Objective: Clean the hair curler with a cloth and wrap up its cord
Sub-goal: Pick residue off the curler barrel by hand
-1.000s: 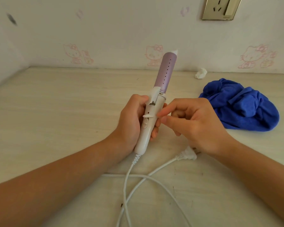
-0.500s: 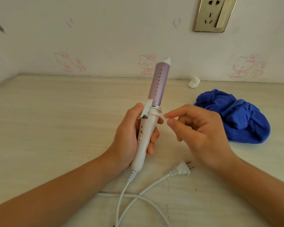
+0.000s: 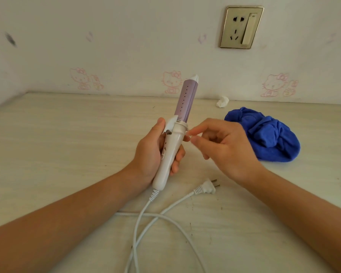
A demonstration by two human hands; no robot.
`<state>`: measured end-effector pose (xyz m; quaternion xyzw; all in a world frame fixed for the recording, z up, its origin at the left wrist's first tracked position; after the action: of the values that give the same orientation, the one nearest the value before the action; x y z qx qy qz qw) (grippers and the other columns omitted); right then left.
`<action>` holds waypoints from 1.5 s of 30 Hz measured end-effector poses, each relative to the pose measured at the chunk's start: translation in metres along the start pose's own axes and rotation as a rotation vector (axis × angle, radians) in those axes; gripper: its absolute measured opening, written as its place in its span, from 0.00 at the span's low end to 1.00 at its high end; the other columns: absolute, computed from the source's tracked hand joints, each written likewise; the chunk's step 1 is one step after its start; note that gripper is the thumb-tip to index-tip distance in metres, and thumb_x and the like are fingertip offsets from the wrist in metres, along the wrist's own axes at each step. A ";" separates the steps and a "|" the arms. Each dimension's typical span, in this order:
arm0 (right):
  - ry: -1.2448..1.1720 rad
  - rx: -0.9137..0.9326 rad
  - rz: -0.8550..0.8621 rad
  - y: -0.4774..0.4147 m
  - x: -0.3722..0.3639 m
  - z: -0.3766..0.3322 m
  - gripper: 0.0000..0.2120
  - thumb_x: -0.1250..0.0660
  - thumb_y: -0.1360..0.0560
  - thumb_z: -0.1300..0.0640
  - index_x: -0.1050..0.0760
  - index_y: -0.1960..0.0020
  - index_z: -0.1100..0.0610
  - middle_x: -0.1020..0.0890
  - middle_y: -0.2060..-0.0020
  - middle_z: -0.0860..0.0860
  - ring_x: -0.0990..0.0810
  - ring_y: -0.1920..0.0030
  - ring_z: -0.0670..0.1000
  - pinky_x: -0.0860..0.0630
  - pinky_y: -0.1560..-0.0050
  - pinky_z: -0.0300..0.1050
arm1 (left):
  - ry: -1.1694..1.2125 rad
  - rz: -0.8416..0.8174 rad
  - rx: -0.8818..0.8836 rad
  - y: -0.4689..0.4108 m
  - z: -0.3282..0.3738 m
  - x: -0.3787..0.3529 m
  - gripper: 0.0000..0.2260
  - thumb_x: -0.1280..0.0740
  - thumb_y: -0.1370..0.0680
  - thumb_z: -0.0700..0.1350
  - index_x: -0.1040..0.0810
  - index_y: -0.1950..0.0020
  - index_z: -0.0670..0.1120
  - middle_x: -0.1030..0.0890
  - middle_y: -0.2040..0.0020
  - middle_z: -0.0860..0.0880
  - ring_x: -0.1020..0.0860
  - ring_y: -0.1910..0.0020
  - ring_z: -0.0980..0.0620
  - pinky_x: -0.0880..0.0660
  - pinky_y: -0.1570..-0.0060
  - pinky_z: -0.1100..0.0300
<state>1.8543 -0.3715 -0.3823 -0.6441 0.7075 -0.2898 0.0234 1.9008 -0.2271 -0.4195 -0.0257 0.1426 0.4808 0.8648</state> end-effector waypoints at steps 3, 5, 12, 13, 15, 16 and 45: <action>-0.005 0.039 -0.131 0.006 -0.020 -0.006 0.04 0.29 0.23 0.66 0.16 0.53 0.59 0.16 0.71 0.46 0.25 0.74 0.47 0.27 0.69 0.46 | 0.033 0.002 -0.008 0.001 0.001 -0.001 0.33 0.52 0.14 0.61 0.14 0.62 0.47 0.22 0.72 0.44 0.27 0.82 0.48 0.31 0.80 0.63; 0.038 0.036 -0.011 0.002 -0.012 -0.003 0.05 0.29 0.23 0.66 0.16 0.52 0.59 0.20 0.75 0.45 0.27 0.75 0.52 0.27 0.69 0.48 | 0.038 -0.007 -0.004 0.001 0.001 -0.001 0.33 0.52 0.15 0.62 0.14 0.60 0.47 0.22 0.71 0.43 0.27 0.81 0.48 0.30 0.79 0.62; -0.025 0.044 -0.148 0.007 -0.021 -0.005 0.04 0.30 0.23 0.65 0.17 0.54 0.61 0.16 0.71 0.45 0.26 0.75 0.53 0.29 0.70 0.47 | 0.053 0.011 -0.009 -0.001 0.000 0.000 0.34 0.51 0.15 0.61 0.14 0.65 0.47 0.21 0.72 0.43 0.27 0.81 0.49 0.31 0.80 0.62; 0.003 0.054 -0.109 0.006 -0.019 -0.006 0.03 0.30 0.23 0.65 0.17 0.54 0.60 0.17 0.72 0.43 0.27 0.76 0.48 0.29 0.70 0.46 | 0.059 0.014 -0.008 -0.001 0.000 0.001 0.34 0.51 0.15 0.61 0.14 0.65 0.47 0.21 0.72 0.43 0.26 0.80 0.49 0.30 0.79 0.62; 0.074 0.059 0.049 0.001 -0.004 -0.004 0.04 0.29 0.23 0.64 0.16 0.53 0.57 0.22 0.76 0.48 0.29 0.76 0.53 0.27 0.69 0.45 | 0.061 0.011 0.002 0.000 -0.001 0.002 0.33 0.50 0.15 0.61 0.14 0.59 0.44 0.20 0.69 0.41 0.25 0.78 0.48 0.27 0.77 0.60; 0.081 0.047 0.098 0.000 0.003 -0.002 0.04 0.29 0.23 0.64 0.16 0.53 0.57 0.23 0.77 0.52 0.29 0.75 0.57 0.26 0.69 0.44 | 0.047 0.013 0.007 0.000 -0.002 0.003 0.32 0.49 0.15 0.61 0.13 0.56 0.42 0.19 0.67 0.40 0.24 0.76 0.47 0.26 0.76 0.59; 0.101 -0.069 -0.392 0.018 -0.031 -0.006 0.06 0.28 0.25 0.68 0.15 0.55 0.58 0.29 0.78 0.52 0.34 0.75 0.45 0.18 0.54 0.51 | 0.152 0.149 0.018 -0.009 -0.007 0.015 0.30 0.50 0.13 0.59 0.17 0.45 0.38 0.15 0.60 0.41 0.19 0.68 0.48 0.22 0.67 0.58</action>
<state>1.8407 -0.3408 -0.3956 -0.7547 0.5783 -0.2961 -0.0912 1.9141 -0.2211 -0.4315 -0.0436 0.2137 0.5392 0.8134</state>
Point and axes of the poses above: each hand's wrist, its own y-axis away from the middle knuckle, its own x-axis out of the back of the hand, z = x × y, the point moved 6 cm from there along -y, towards the middle knuckle
